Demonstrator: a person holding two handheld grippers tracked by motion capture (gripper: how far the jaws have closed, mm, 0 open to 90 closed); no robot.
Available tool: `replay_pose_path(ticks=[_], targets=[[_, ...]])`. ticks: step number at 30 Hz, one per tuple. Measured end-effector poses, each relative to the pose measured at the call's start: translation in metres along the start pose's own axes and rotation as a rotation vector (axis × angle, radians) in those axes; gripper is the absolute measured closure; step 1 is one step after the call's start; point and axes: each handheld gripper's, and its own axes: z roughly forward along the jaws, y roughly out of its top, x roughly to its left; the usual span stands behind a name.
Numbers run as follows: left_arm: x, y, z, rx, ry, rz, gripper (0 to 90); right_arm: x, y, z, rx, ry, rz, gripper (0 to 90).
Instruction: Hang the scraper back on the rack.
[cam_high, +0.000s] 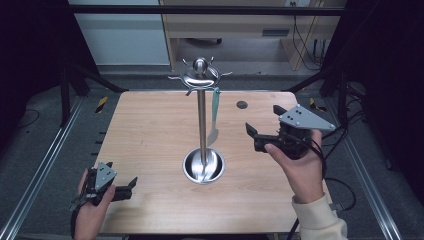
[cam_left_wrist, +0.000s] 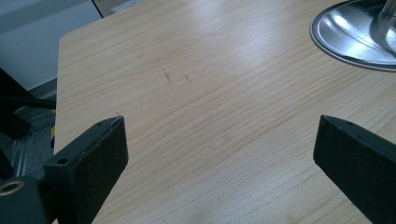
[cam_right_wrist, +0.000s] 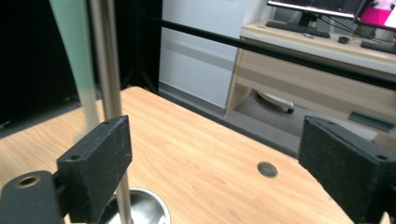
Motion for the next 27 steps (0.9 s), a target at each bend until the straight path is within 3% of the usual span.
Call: replay_pose_path(ticks=[6,13,19,27], targets=[[0.000,0.000,0.000,-0.002,0.001,0.000,2.8,-0.009,-0.026,-0.004,0.009,-0.016,0.038,7.7],[0.000,0.000,0.000,-0.001,0.000,0.002,2.8,-0.011,-0.051,-0.005,0.039,-0.037,0.032,8.7],[0.000,0.000,0.000,0.001,0.001,0.003,2.8,-0.012,-0.082,-0.001,0.104,-0.053,0.039,8.8],[0.000,0.000,0.000,0.001,0.003,0.004,2.8,-0.017,-0.107,-0.005,0.132,-0.072,0.040,8.5]])
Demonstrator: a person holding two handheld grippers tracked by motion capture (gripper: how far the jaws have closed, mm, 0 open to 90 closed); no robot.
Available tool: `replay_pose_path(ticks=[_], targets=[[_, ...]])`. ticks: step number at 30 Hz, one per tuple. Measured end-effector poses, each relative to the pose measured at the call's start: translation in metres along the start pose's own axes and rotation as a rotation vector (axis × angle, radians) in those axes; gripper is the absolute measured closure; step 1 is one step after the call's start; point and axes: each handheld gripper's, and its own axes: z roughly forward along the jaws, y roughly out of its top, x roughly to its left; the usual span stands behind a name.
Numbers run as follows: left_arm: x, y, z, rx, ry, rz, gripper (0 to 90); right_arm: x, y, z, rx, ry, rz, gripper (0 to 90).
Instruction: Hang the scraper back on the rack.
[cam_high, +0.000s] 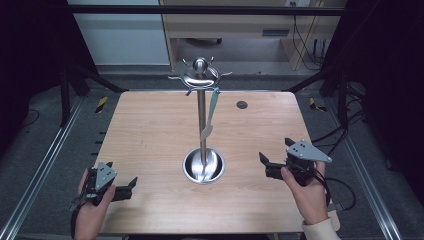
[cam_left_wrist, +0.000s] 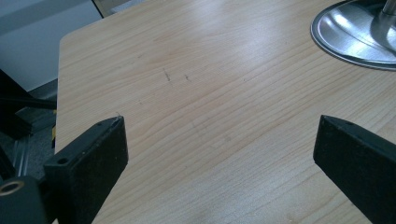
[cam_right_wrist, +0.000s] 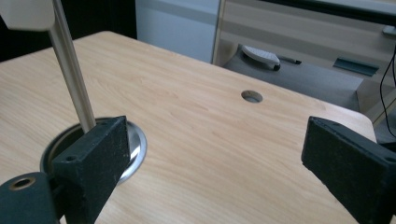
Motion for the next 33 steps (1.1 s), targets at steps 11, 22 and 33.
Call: replay_pose_path(ticks=[11,22,33], targets=[[0.000,0.000,0.000,0.000,0.002,0.000,2.8,-0.003,-0.034,0.005,0.073,-0.005,-0.001,8.7],[0.001,-0.001,0.000,0.005,0.011,0.001,2.8,-0.003,-0.050,0.021,0.118,0.000,-0.001,8.9],[0.002,-0.001,0.000,0.004,0.015,-0.003,2.9,-0.006,-0.057,0.050,0.157,-0.030,-0.005,9.0]])
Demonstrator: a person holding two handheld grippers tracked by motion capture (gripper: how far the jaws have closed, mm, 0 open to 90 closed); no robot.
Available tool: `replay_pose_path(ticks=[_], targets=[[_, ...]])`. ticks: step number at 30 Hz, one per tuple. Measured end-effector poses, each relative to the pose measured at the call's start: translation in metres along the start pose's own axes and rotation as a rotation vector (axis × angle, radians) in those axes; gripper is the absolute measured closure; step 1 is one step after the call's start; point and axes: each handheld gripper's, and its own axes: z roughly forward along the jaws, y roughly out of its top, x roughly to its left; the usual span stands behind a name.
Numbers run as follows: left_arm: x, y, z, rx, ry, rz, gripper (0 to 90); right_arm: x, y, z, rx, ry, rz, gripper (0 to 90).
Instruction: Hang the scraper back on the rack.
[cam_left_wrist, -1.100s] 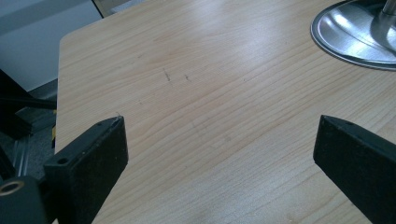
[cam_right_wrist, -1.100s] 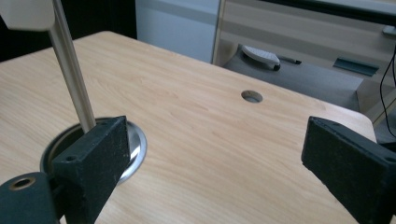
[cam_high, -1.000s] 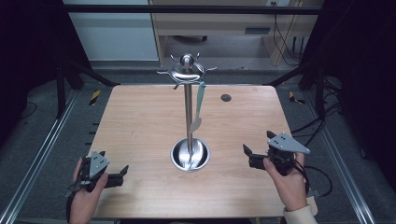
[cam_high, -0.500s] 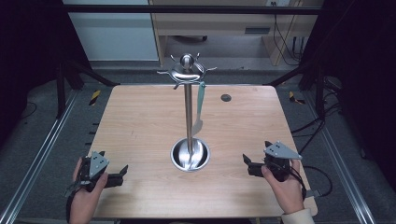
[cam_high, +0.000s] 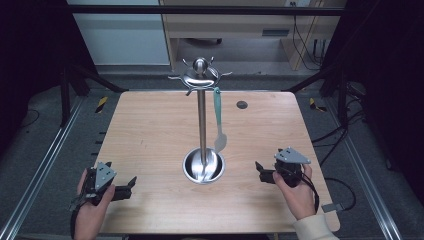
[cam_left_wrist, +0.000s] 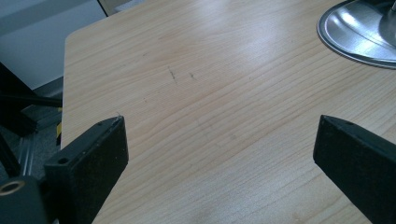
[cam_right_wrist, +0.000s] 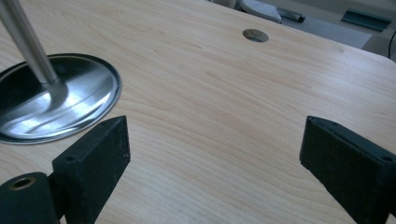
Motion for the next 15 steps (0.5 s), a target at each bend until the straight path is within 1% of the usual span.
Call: replay_pose_path(ticks=[1,4,6,8,11,12,15], targets=[[0.000,0.000,0.000,0.001,0.000,0.000,2.9,-0.001,0.000,0.002,0.001,-0.003,-0.001,9.1],[0.000,0.000,0.001,0.006,0.003,0.001,2.9,-0.005,0.000,0.010,-0.001,-0.047,0.002,9.1],[0.001,-0.001,0.001,0.006,0.017,-0.005,2.7,-0.007,0.000,0.015,0.000,-0.056,0.007,9.1],[0.003,-0.002,0.001,0.013,0.023,-0.012,2.5,-0.008,-0.001,0.021,0.007,-0.064,0.015,9.3],[0.004,-0.003,0.002,0.022,0.025,-0.019,2.6,-0.009,-0.005,0.030,0.005,-0.061,0.042,9.6],[0.004,-0.003,0.002,0.023,0.026,-0.020,2.6,-0.008,-0.007,0.033,0.012,-0.057,0.049,9.8],[0.003,-0.003,0.003,0.029,0.022,-0.019,2.6,-0.008,-0.015,0.034,0.020,-0.033,0.074,10.4]])
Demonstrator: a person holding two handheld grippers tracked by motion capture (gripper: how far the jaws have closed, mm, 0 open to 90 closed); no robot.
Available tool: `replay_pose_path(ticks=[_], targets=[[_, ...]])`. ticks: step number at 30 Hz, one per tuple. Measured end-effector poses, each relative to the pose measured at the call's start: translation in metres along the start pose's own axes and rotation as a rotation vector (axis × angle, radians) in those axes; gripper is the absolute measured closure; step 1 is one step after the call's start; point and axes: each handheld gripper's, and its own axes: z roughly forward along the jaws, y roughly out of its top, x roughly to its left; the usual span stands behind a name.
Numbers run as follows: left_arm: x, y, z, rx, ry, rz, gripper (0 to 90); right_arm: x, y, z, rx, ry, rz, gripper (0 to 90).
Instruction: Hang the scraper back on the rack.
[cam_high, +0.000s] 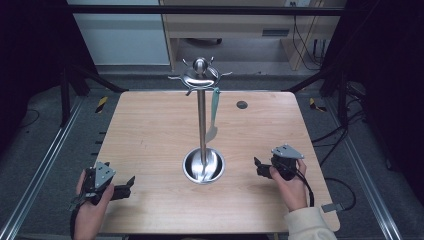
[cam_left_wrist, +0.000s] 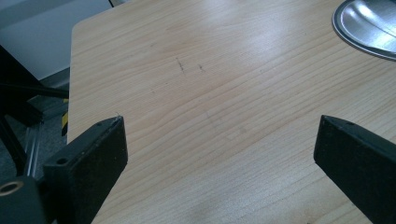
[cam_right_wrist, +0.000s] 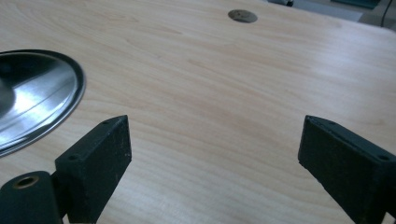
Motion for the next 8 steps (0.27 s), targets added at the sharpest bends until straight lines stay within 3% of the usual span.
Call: replay_pose_path(ticks=[4,8], targets=[[-0.0022,0.0000,0.0013,0.008,-0.006,0.007,2.6,0.0011,-0.0074,-0.0030,0.027,0.025,0.003,10.4],[-0.0037,0.0013,0.0021,0.005,-0.013,0.015,2.6,-0.0003,-0.0069,-0.0076,0.011,0.015,0.013,10.3]])
